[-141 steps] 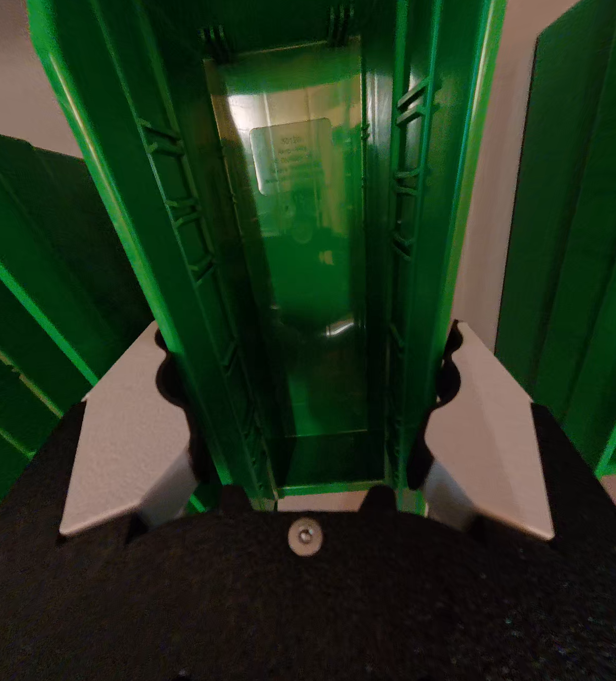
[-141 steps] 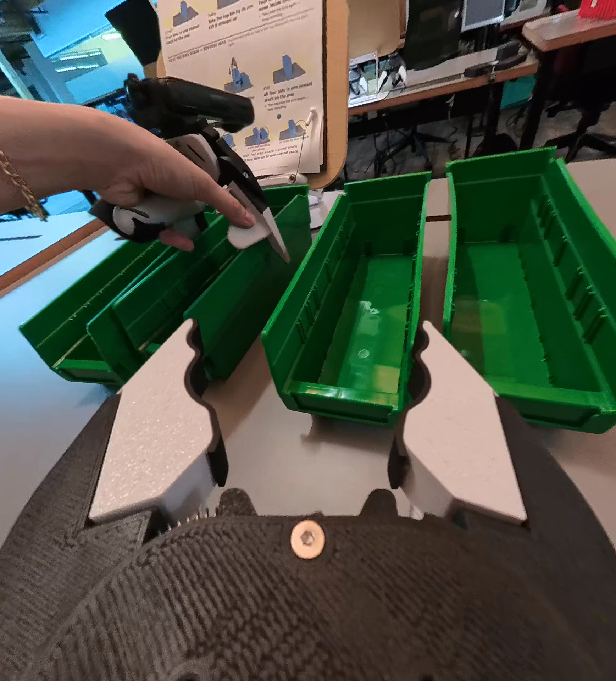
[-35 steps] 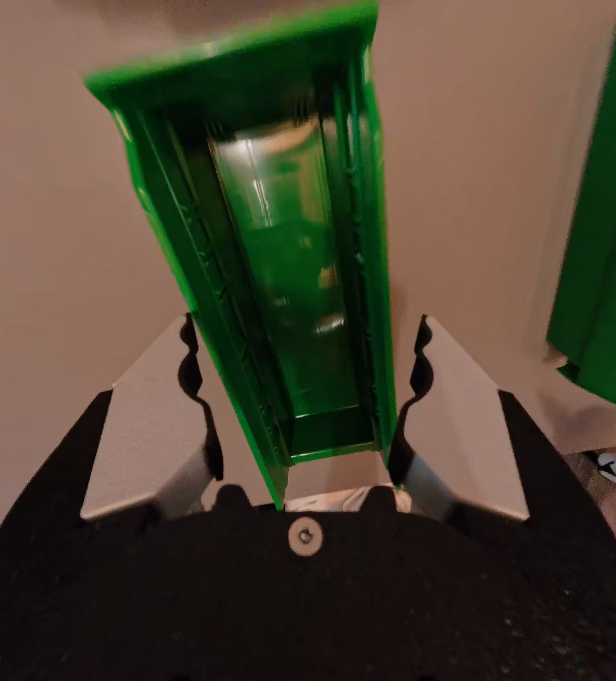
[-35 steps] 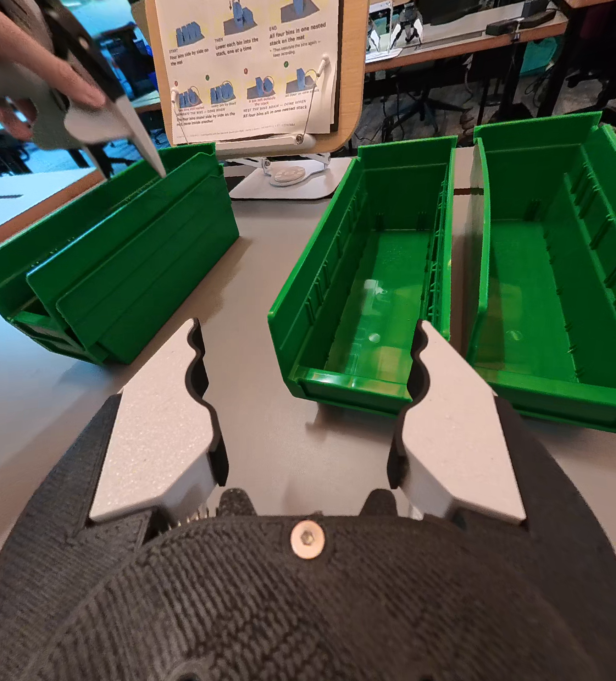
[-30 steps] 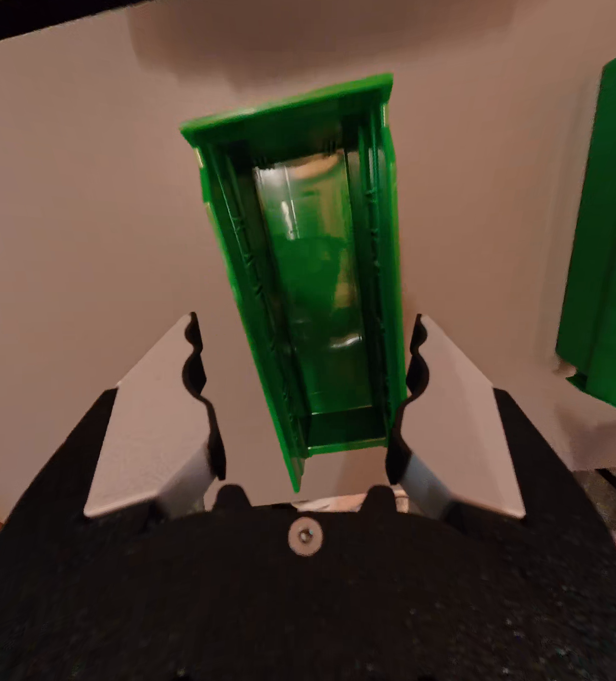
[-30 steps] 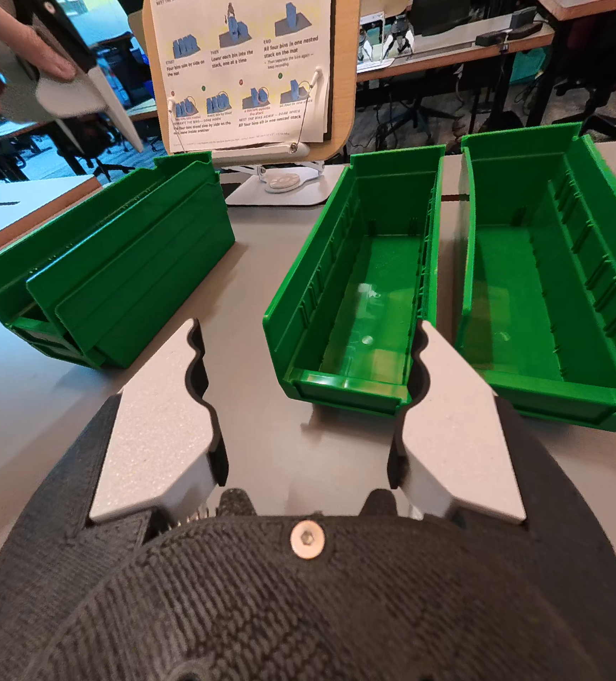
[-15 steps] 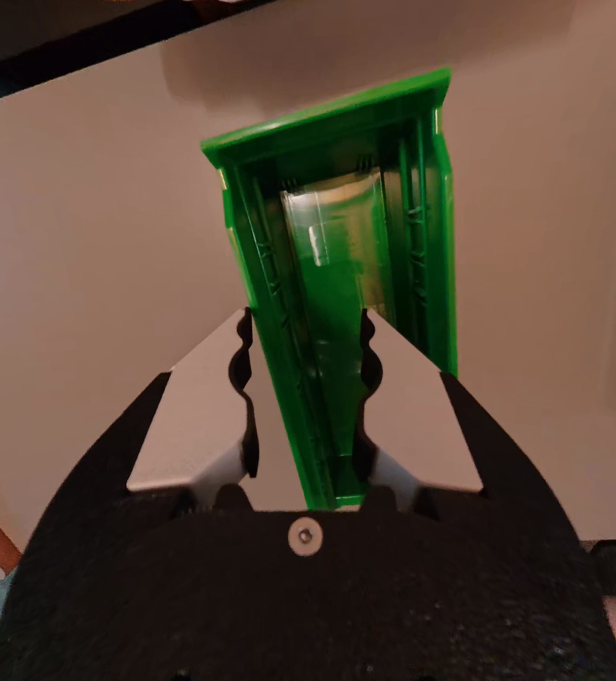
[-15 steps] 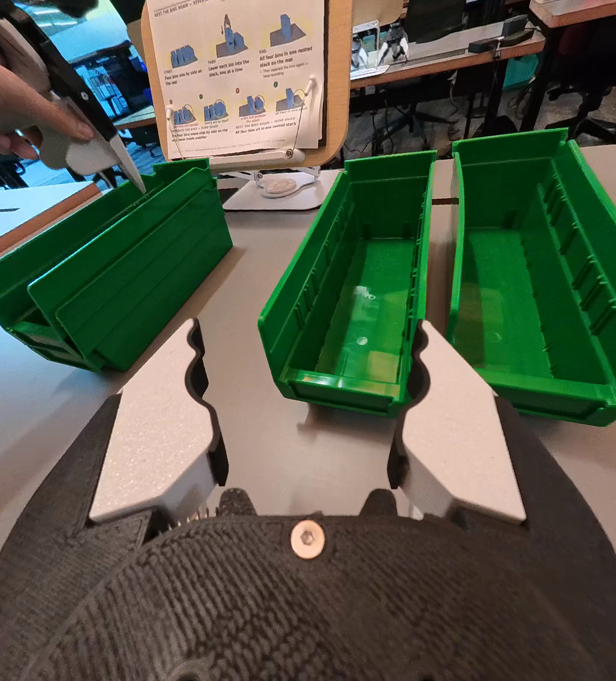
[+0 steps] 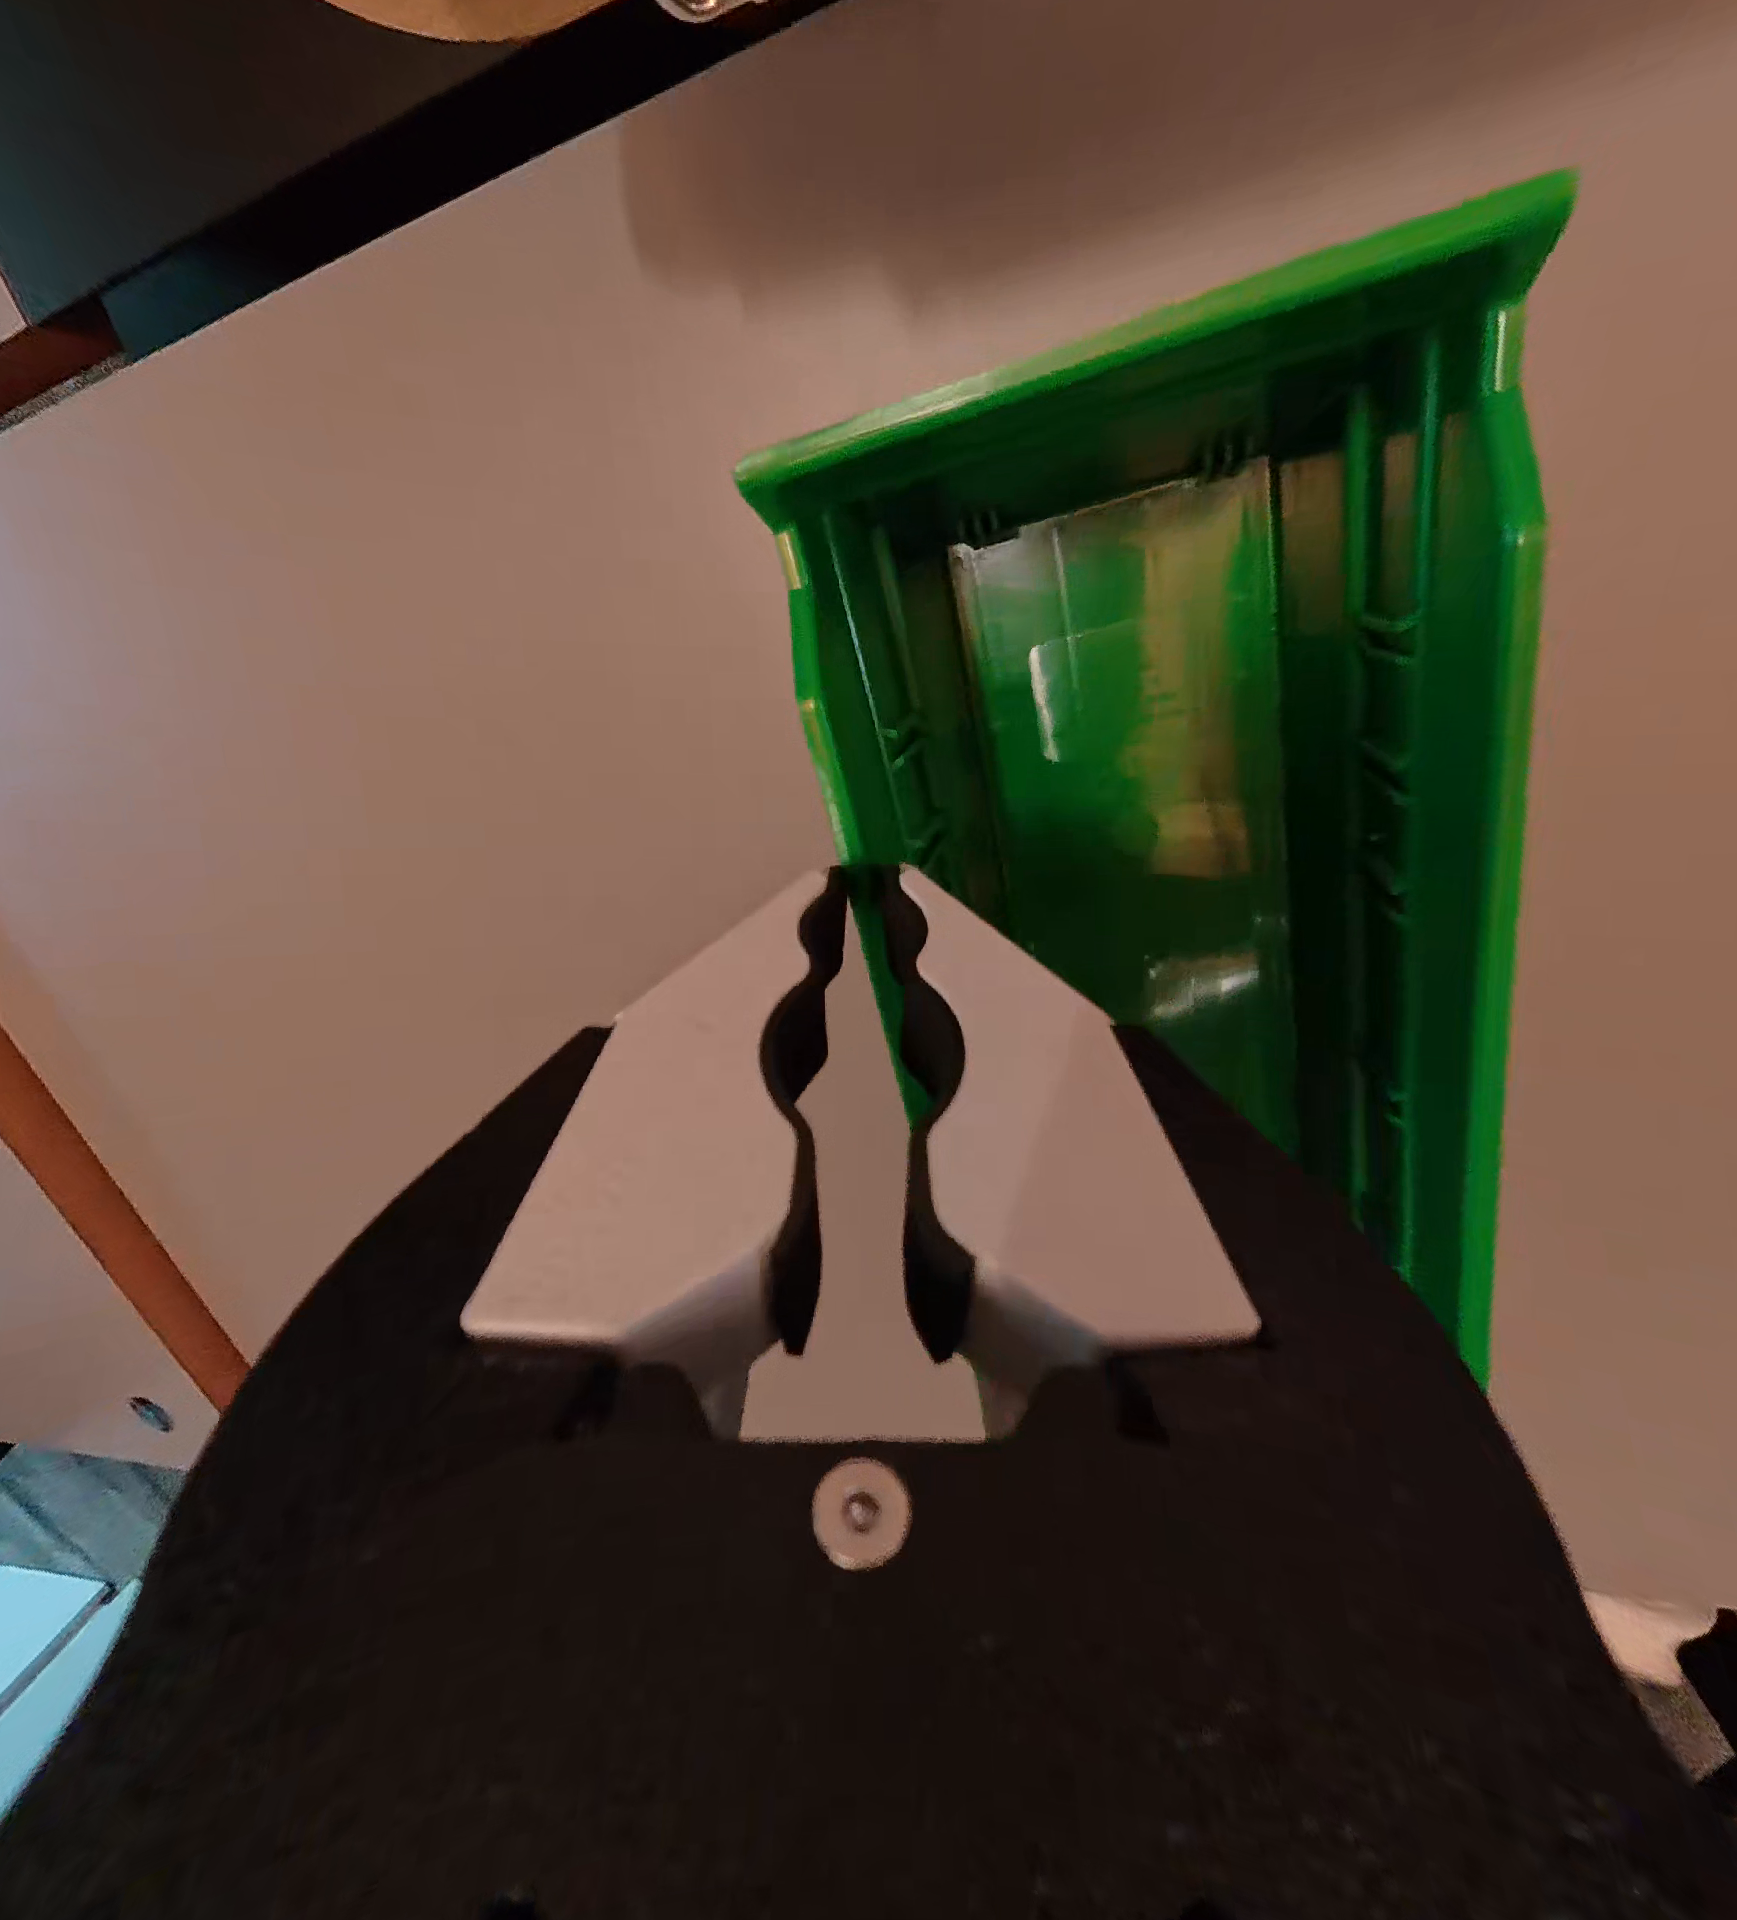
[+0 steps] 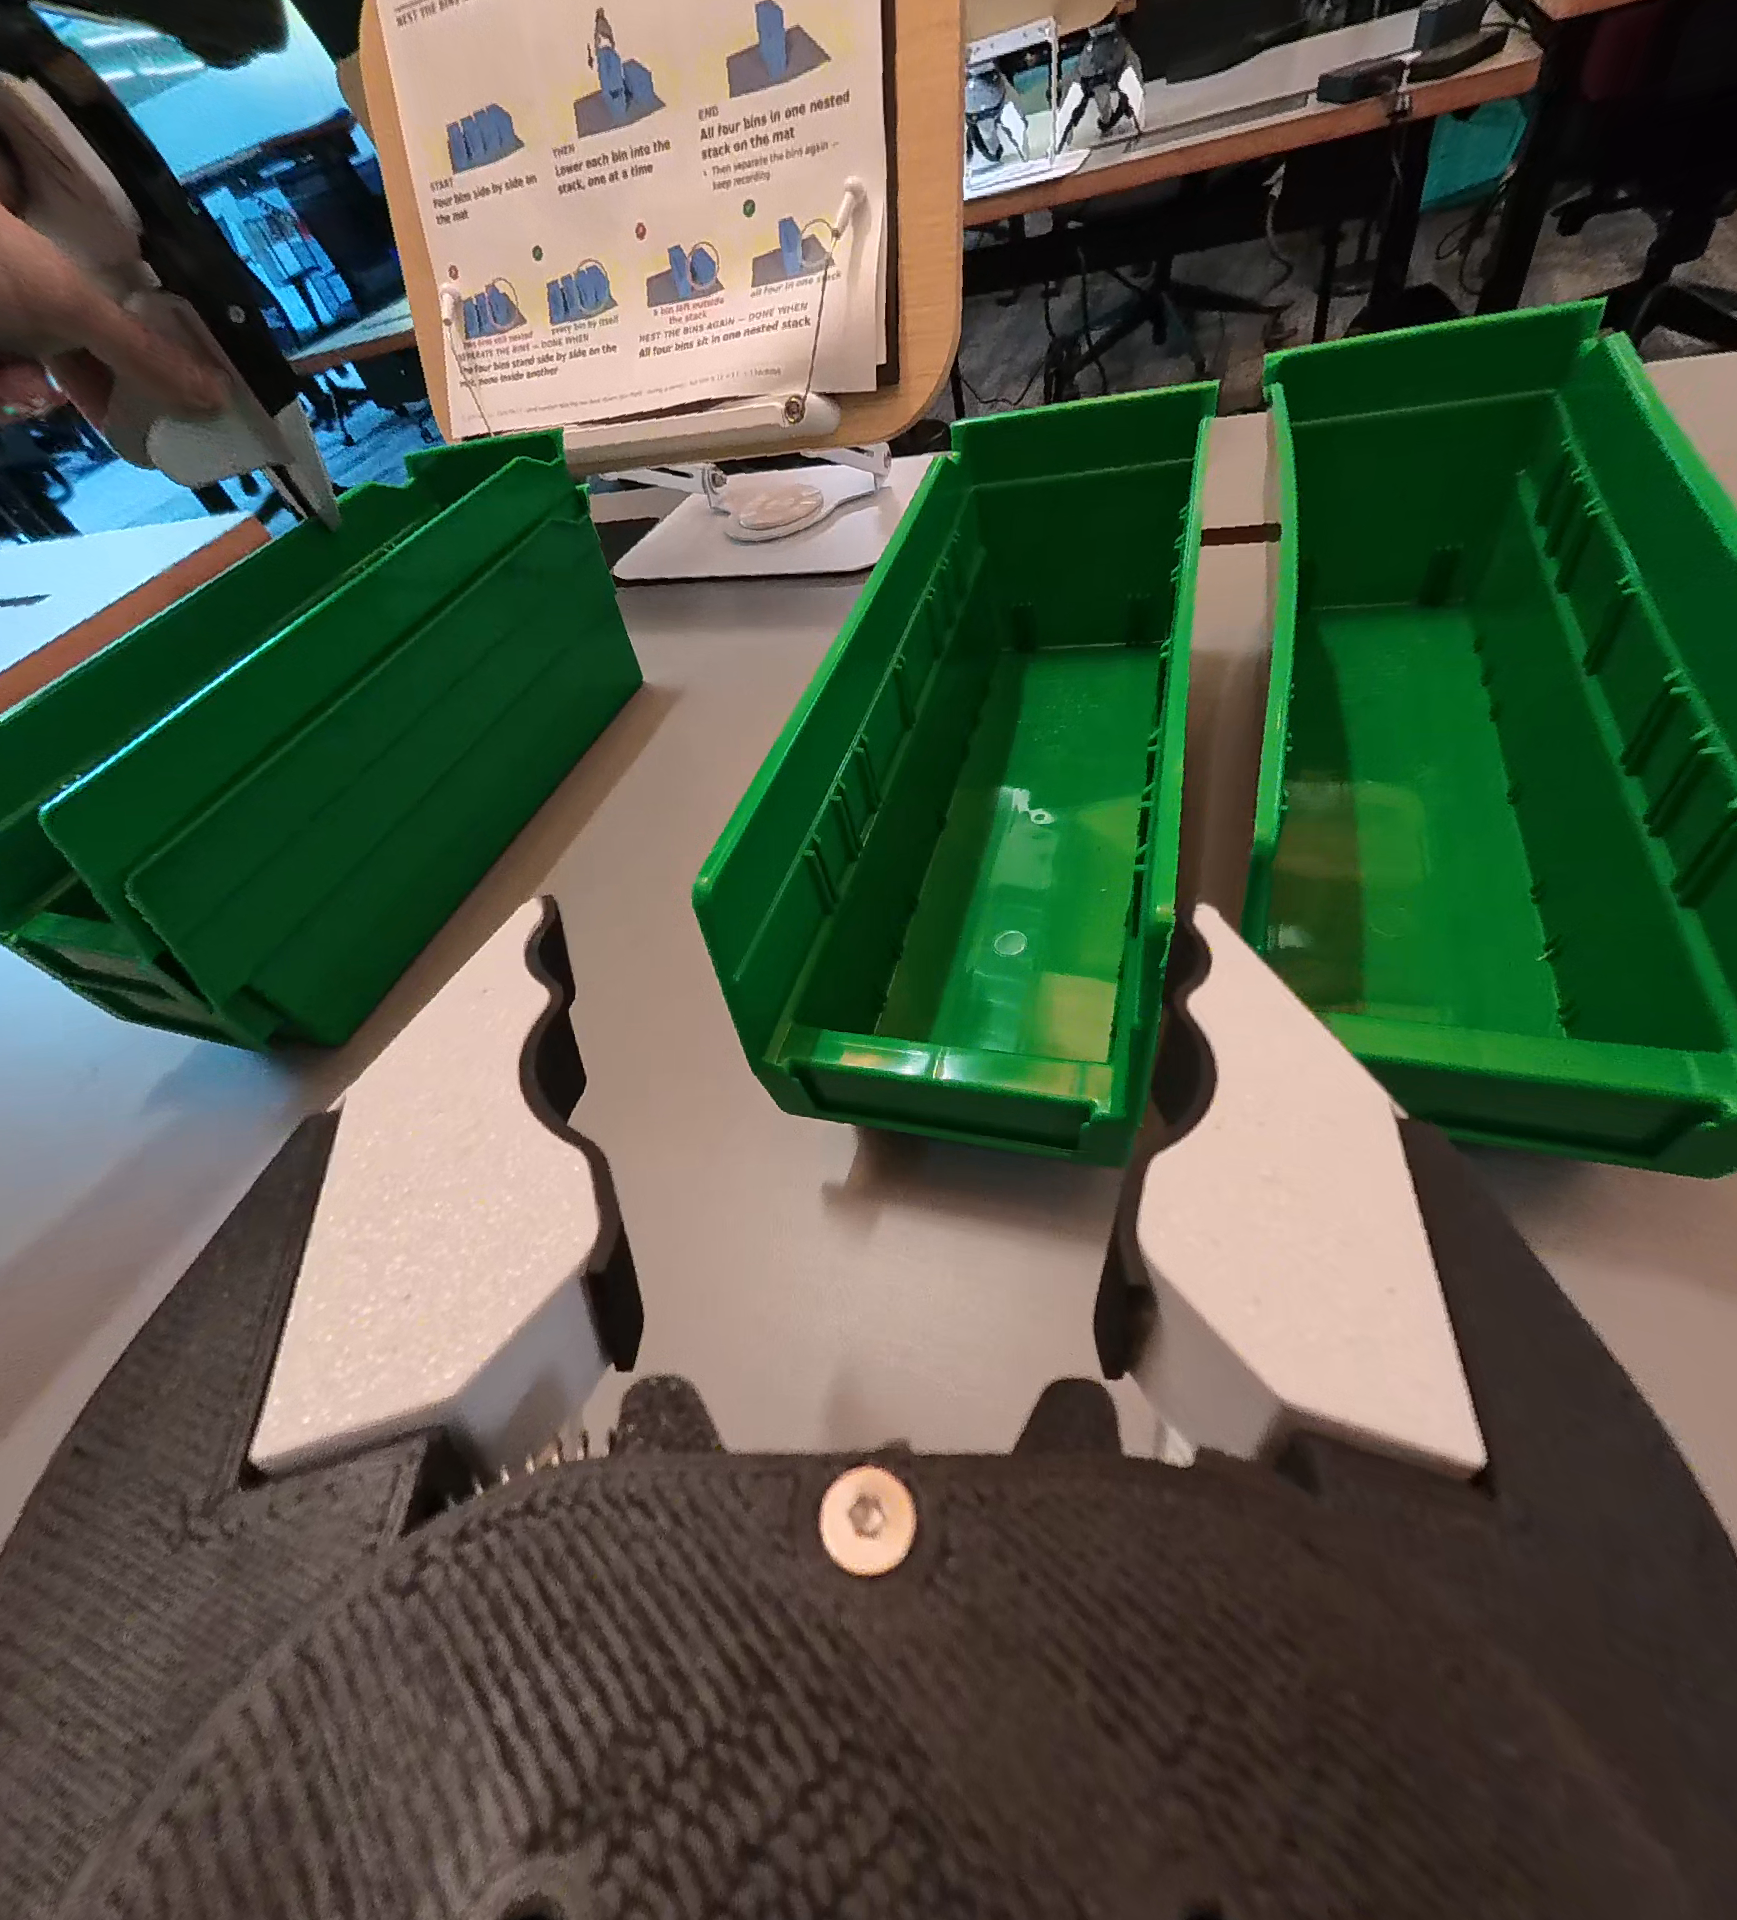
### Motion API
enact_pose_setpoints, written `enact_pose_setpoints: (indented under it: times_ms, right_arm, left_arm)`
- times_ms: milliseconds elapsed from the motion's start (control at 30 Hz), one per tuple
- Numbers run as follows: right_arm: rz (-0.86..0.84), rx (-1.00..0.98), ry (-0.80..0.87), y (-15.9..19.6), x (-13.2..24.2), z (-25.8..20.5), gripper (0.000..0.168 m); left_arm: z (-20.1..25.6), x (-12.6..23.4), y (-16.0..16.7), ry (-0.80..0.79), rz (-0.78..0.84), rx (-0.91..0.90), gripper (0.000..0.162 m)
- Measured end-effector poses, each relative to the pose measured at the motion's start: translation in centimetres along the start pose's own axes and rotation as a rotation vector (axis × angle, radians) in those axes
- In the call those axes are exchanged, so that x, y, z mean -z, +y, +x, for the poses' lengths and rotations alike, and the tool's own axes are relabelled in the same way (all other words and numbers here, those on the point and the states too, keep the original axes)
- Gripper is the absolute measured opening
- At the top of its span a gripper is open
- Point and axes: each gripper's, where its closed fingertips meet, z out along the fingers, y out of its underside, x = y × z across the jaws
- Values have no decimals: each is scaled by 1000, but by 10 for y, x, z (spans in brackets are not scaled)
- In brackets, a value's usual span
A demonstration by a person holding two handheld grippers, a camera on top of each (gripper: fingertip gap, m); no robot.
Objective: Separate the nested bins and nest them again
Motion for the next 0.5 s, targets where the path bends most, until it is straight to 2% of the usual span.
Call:
enact_pose_setpoints:
  times_ms: [233,433,500]
  right_arm:
    - [-12,12,9,2,-2,-1,116]
    - [9,13,1,-4,4,-2,113]
    - [20,11,3,-7,6,0,113]
  left_arm:
    - [-2,-1,0,-53,-92,-44,5]
    - [1,3,-5,-57,-49,-50,6]
    - [8,13,-12,-9,15,-44,18]
